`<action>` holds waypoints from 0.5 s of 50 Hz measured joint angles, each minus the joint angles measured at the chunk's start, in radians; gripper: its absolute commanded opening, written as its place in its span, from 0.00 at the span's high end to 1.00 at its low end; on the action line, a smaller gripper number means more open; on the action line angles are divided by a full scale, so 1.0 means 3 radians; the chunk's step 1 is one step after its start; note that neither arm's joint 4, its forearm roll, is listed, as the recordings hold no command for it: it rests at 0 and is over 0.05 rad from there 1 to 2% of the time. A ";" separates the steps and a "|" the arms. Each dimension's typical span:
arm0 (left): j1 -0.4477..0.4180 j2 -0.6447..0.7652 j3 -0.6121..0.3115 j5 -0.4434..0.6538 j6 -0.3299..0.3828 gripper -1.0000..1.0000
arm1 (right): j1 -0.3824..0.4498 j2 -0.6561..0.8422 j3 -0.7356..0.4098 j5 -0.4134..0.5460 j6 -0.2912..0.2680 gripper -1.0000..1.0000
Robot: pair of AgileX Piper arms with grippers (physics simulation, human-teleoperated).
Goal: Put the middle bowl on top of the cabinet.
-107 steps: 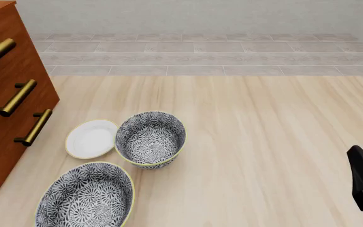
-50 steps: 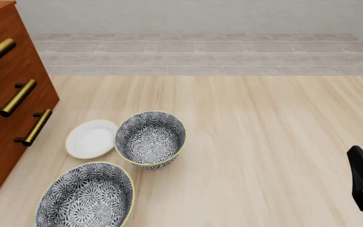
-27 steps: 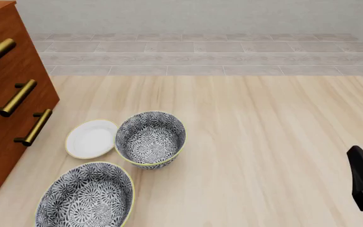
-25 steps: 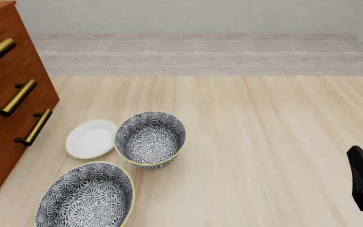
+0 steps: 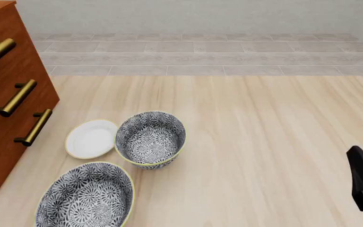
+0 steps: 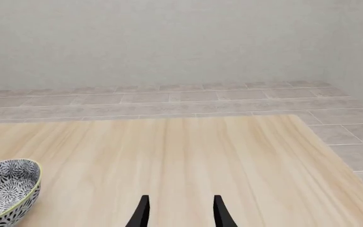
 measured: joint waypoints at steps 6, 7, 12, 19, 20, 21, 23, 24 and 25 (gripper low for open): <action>0.0075 0.0015 0.0068 -0.0023 -0.0041 1.00 | 0.0003 0.0000 0.0000 -0.0001 0.0002 0.00; 0.0086 0.0019 0.0078 -0.0027 -0.0046 1.00 | 0.0003 0.0000 0.0000 -0.0001 0.0003 0.00; 0.0152 0.0043 0.0107 -0.0024 -0.0048 1.00 | 0.0005 0.0000 0.0000 -0.0004 0.0008 0.00; 0.0233 0.0059 0.0160 -0.0026 -0.0061 1.00 | 0.0009 0.0000 0.0000 -0.0011 0.0018 0.00; 0.0245 0.0062 0.0167 -0.0026 -0.0064 1.00 | 0.0008 0.0000 0.0000 -0.0013 0.0020 0.00; 0.0257 0.0064 0.0173 -0.0025 -0.0066 1.00 | 0.0008 0.0000 0.0000 -0.0015 0.0023 0.00; 0.0278 0.0069 0.0180 -0.0022 -0.0067 1.00 | 0.0007 0.0000 0.0000 -0.0018 0.0027 0.00; 0.0288 0.0072 0.0181 -0.0020 -0.0065 1.00 | 0.0007 0.0000 0.0000 -0.0020 0.0029 0.00; 0.0298 0.0076 0.0183 -0.0017 -0.0063 1.00 | 0.0007 0.0000 0.0000 -0.0021 0.0030 0.00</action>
